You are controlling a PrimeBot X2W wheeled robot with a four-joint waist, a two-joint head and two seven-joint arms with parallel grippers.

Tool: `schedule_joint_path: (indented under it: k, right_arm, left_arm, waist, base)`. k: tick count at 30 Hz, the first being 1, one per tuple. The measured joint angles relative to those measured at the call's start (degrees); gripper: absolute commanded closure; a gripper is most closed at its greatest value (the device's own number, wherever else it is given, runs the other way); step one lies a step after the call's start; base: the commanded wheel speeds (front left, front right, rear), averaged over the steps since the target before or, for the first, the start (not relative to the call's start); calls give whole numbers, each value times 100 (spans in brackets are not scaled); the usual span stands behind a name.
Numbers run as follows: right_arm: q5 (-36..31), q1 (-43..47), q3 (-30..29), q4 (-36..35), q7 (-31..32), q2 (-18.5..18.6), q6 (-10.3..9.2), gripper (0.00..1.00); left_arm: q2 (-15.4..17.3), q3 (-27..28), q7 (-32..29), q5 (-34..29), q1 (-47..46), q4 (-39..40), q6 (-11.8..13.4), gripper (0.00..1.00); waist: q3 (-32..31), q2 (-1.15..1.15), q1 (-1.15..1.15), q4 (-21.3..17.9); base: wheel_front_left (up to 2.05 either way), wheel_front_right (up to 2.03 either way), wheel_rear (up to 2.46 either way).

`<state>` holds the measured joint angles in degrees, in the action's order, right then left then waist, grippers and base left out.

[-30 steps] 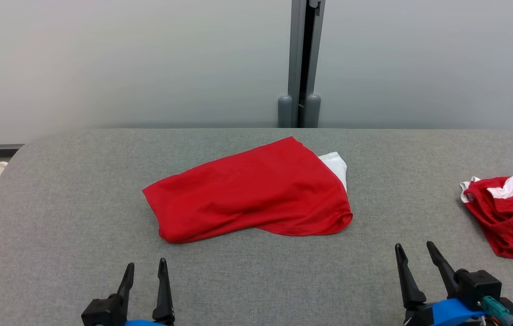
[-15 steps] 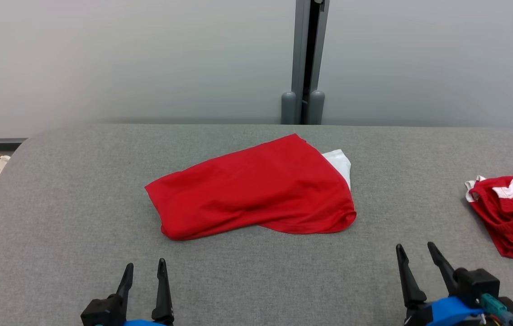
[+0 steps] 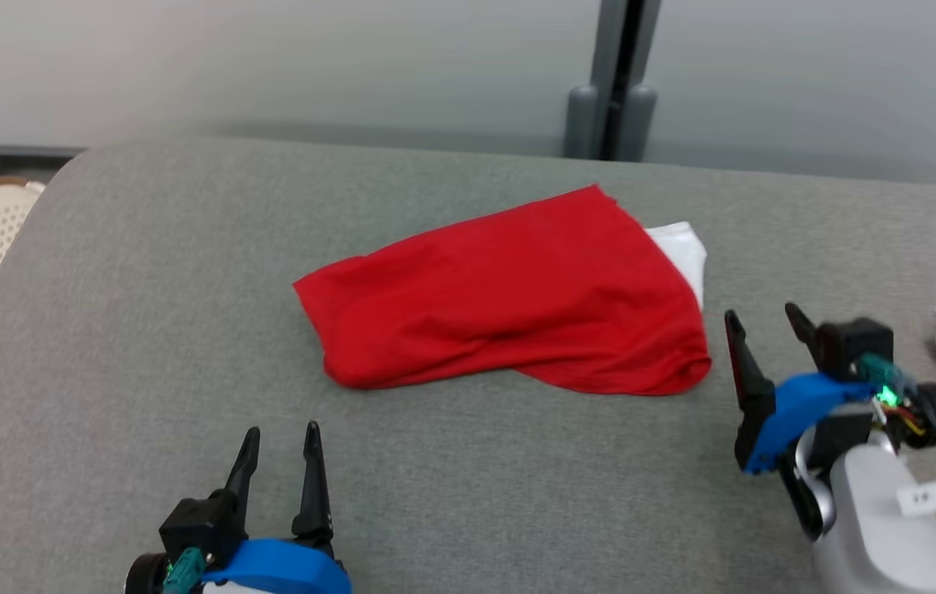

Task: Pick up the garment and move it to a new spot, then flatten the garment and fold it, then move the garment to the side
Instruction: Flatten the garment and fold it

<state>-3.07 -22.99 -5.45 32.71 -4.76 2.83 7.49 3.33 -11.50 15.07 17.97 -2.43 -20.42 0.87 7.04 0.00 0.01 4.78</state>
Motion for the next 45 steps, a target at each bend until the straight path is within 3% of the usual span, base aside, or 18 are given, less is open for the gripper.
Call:
schedule_joint_path:
  k: [11,12,13,15,16,21,31,34,38,45]
  right_arm:
    - [87,-1115,-552,1718,755,1,0,0]
    - [167,-1190,-545,1849,781,0,0,7]
    - [249,-1266,-520,1956,781,3,0,44]
    - [366,-1408,-432,2096,719,11,0,77]
    - [387,-1450,-403,2149,638,7,0,100]
    - [414,-1666,-353,2280,169,108,0,100]
    - [-94,-2491,-644,2042,-399,962,0,100]
    - [-301,-2838,-597,1800,-555,895,0,100]
    - [-498,-3106,-207,1555,-676,525,0,100]
    - [-394,-2440,1497,2050,-613,86,0,100]
  left_arm:
    - [-32,-53,-1,13,-250,-12,7,0]
    - [-33,-49,0,19,-251,-10,11,0]
    - [-32,-48,0,19,-252,-10,11,0]
    - [-35,-45,0,20,-258,-10,12,0]
    - [-35,-40,0,20,-258,-11,16,0]
    - [-37,-16,0,27,-259,10,29,0]
    - [-41,-45,0,60,-180,16,35,0]
    - [-41,-51,0,59,-143,23,35,0]
    - [-41,-54,0,56,-141,49,34,0]
    - [-42,-71,0,52,-124,37,33,0]
  waist:
    - [557,0,0,703]
    - [588,0,0,742]
    - [611,0,1,773]
    - [640,0,0,808]
    - [637,0,1,807]
    - [544,0,0,740]
    - [190,0,0,575]
    - [97,0,-1,531]
    - [2,0,-1,500]
    - [-68,0,-1,537]
  base:
    - [0,0,0]
    - [0,0,0]
    - [0,0,0]
    - [0,0,0]
    - [0,0,0]
    - [0,0,0]
    - [0,0,0]
    - [0,0,0]
    - [0,0,0]
    - [0,0,0]
